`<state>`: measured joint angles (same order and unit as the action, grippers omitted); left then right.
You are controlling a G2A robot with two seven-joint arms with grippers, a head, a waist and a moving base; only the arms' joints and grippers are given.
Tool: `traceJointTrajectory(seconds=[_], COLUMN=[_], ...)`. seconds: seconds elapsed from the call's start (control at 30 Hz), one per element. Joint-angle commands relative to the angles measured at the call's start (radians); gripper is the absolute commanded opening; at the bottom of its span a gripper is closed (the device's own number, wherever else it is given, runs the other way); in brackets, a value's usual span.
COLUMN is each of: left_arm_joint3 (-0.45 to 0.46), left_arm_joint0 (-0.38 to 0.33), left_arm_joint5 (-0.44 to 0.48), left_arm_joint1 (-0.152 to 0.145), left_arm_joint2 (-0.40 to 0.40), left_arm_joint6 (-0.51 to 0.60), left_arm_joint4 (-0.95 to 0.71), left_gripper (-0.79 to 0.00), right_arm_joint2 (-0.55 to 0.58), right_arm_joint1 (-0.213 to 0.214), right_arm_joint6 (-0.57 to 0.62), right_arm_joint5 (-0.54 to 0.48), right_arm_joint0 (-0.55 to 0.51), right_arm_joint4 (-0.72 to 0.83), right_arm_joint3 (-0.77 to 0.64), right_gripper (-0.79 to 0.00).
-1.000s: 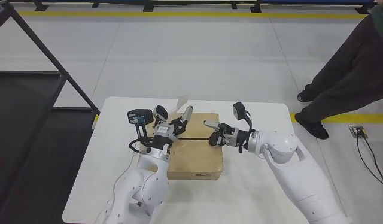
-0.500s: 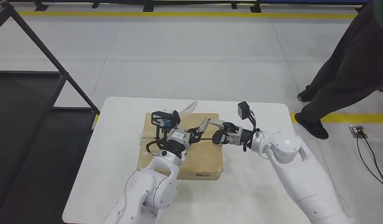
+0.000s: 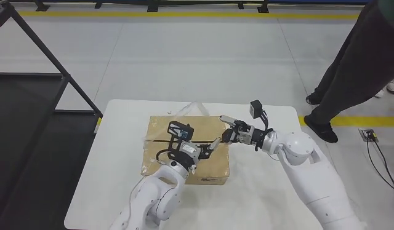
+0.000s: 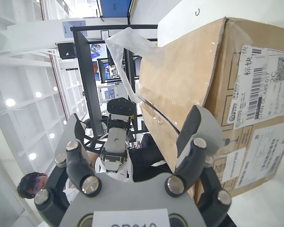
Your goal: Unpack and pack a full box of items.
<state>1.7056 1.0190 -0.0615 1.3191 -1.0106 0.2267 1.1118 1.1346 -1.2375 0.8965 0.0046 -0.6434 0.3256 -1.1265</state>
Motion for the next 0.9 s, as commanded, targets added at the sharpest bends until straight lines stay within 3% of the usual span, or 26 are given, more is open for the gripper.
traceJointTrajectory(seconds=[0.0,0.13,0.23,0.47,0.6,0.67,0.87], left_arm_joint3=[0.016,0.071,0.125,0.209,0.135,0.081,-0.131], left_arm_joint0=[0.010,0.035,0.070,0.157,0.119,0.083,-0.072], left_arm_joint5=[0.003,0.000,-0.010,-0.010,0.031,0.063,0.151], left_arm_joint1=[0.001,0.003,0.000,-0.022,-0.039,-0.052,-0.084], left_arm_joint2=[-0.005,-0.030,-0.093,-0.429,-0.609,-0.673,-0.744], left_arm_joint6=[-0.010,-0.055,-0.095,-0.069,0.123,0.222,0.600], left_arm_joint4=[-0.004,-0.036,-0.089,-0.411,-0.616,-0.635,-0.810], left_gripper=[0.000,0.000,0.000,0.000,0.000,0.000,0.000], right_arm_joint2=[-0.003,-0.016,-0.020,-0.018,-0.015,-0.015,-0.024], right_arm_joint1=[-0.001,-0.004,-0.004,0.000,0.002,0.003,0.002], right_arm_joint6=[0.003,0.010,0.015,0.036,0.043,0.048,0.059], right_arm_joint5=[-0.002,-0.010,-0.012,-0.027,-0.030,-0.032,-0.033], right_arm_joint0=[0.001,-0.001,-0.001,-0.004,-0.004,-0.002,0.005], right_arm_joint4=[0.001,0.004,-0.004,-0.021,-0.024,-0.027,-0.034], right_arm_joint3=[0.000,-0.015,-0.024,-0.030,-0.030,-0.030,-0.030], right_gripper=[0.000,0.000,0.000,0.000,0.000,0.000,0.000])
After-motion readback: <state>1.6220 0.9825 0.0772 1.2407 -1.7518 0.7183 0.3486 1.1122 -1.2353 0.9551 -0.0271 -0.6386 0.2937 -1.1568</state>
